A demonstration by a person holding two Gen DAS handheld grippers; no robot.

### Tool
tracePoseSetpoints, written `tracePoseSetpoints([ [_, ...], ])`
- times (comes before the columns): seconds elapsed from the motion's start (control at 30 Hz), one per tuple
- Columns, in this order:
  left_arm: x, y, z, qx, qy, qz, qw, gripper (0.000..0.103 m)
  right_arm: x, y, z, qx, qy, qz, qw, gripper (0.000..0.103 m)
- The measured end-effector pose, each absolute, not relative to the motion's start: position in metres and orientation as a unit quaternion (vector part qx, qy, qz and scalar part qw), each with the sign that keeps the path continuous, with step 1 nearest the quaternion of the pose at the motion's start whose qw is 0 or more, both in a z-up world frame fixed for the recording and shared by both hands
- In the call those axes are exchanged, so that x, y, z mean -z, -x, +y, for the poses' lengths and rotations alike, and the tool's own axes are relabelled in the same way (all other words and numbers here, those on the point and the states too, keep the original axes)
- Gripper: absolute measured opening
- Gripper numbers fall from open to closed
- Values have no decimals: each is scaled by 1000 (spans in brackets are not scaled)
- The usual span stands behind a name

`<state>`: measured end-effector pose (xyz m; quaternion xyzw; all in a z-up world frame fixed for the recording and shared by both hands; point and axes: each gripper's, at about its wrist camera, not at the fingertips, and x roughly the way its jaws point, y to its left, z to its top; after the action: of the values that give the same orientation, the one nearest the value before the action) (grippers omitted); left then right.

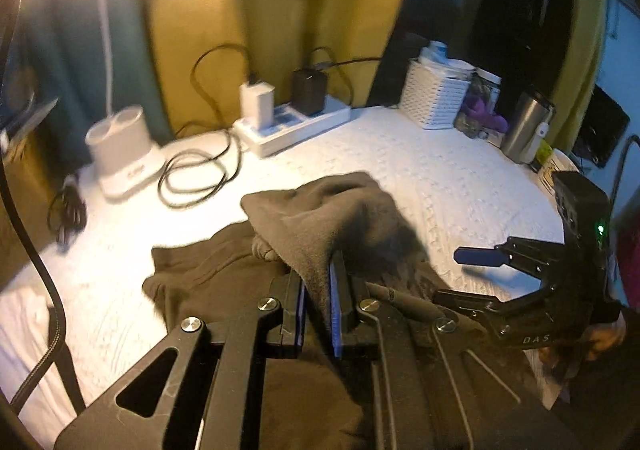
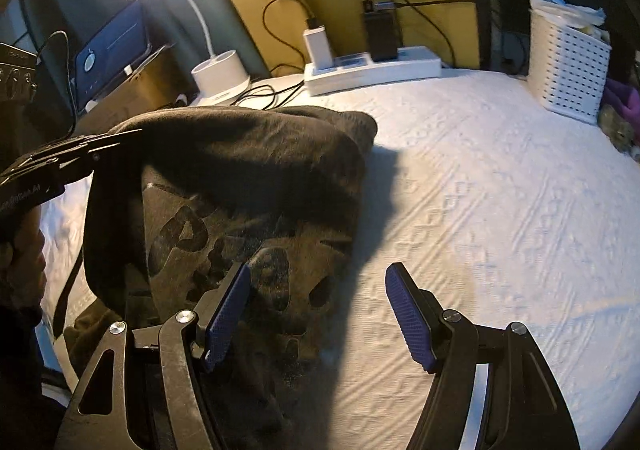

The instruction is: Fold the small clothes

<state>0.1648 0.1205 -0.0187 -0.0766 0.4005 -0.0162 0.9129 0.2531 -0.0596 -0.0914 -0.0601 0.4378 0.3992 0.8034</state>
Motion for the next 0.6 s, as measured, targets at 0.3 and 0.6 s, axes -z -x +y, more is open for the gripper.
tracePoseSetpoints([
  [0.3, 46, -144, 141, 0, 138, 434, 890, 31, 106, -246, -50, -380, 73, 448, 806, 72],
  [0.6, 47, -96, 133, 29, 159, 429, 889, 58, 93, -229, -60, -371, 81, 433, 818, 72],
])
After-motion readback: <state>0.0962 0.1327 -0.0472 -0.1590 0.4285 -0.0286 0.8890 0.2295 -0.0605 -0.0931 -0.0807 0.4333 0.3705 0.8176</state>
